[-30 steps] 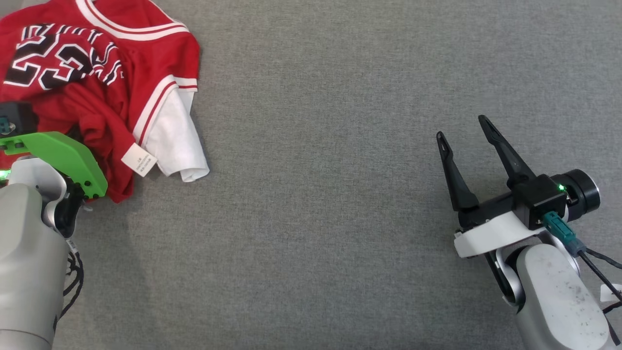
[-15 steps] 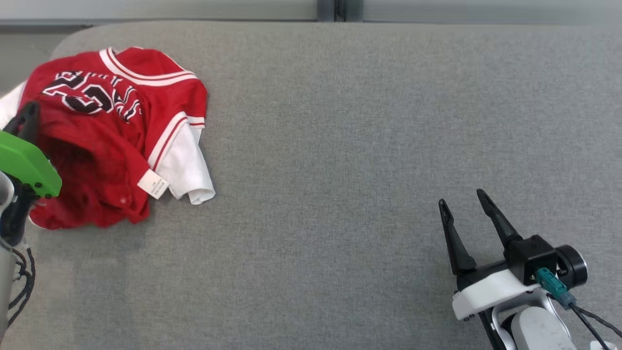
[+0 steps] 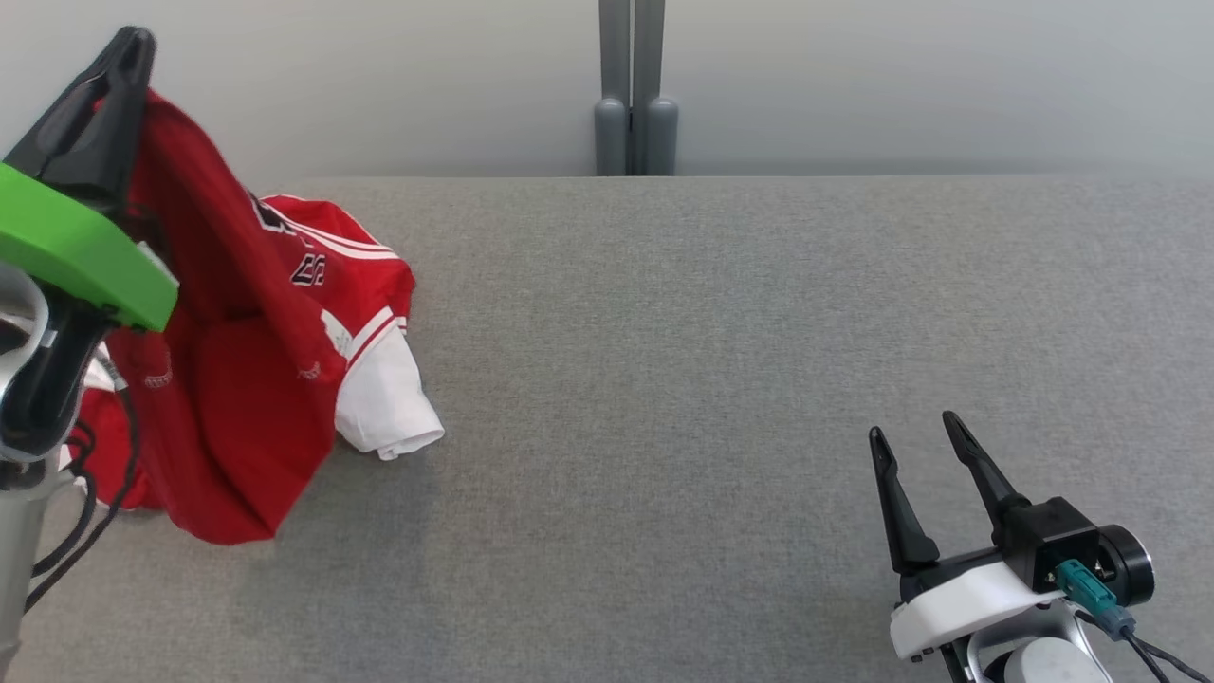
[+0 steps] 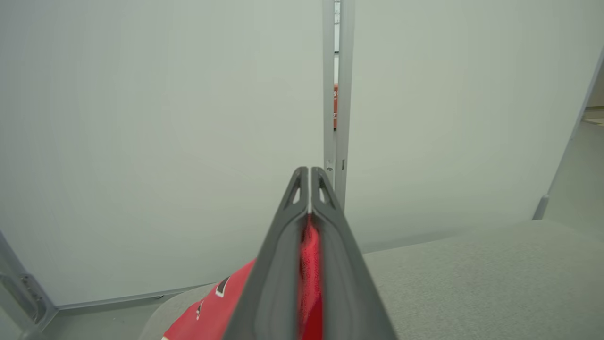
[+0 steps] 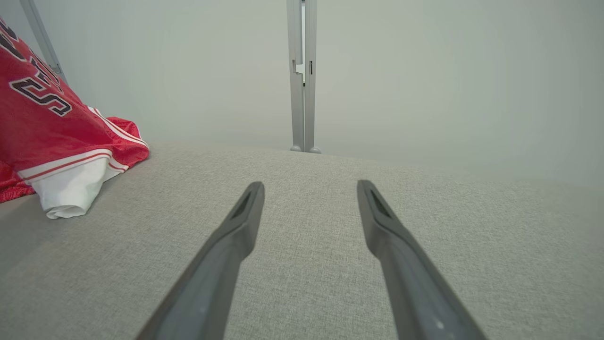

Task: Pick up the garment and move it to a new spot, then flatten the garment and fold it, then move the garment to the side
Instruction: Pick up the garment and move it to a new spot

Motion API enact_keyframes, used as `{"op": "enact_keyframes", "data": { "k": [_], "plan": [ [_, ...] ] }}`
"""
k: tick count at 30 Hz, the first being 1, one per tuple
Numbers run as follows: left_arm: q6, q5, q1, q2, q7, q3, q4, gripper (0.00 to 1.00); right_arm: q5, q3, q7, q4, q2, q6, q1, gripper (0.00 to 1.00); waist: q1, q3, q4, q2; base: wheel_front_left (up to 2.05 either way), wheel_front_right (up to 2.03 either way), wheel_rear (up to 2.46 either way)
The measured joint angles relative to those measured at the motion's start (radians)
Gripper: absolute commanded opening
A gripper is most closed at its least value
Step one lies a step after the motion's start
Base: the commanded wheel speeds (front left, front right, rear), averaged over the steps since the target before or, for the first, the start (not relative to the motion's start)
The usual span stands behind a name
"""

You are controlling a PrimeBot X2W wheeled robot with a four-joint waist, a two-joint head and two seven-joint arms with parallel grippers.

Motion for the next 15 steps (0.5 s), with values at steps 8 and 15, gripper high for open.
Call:
{"op": "enact_keyframes", "data": {
  "k": [8,15],
  "plan": [
    [0.013,-0.045,-0.142,-0.086,0.097,-0.067,-0.159,0.0,0.002,0.004,0.0,-0.003,0.003,0.0,-0.006,1.0,0.0,-0.013,-0.091,0.0,0.0,0.0,0.0],
    [-0.002,-0.049,-0.312,-0.192,0.122,-0.131,-0.089,0.0,0.027,0.007,0.0,-0.004,0.004,0.0,-0.023,1.0,0.0,-0.008,-0.194,0.0,0.0,0.0,0.0]
  ]
}}
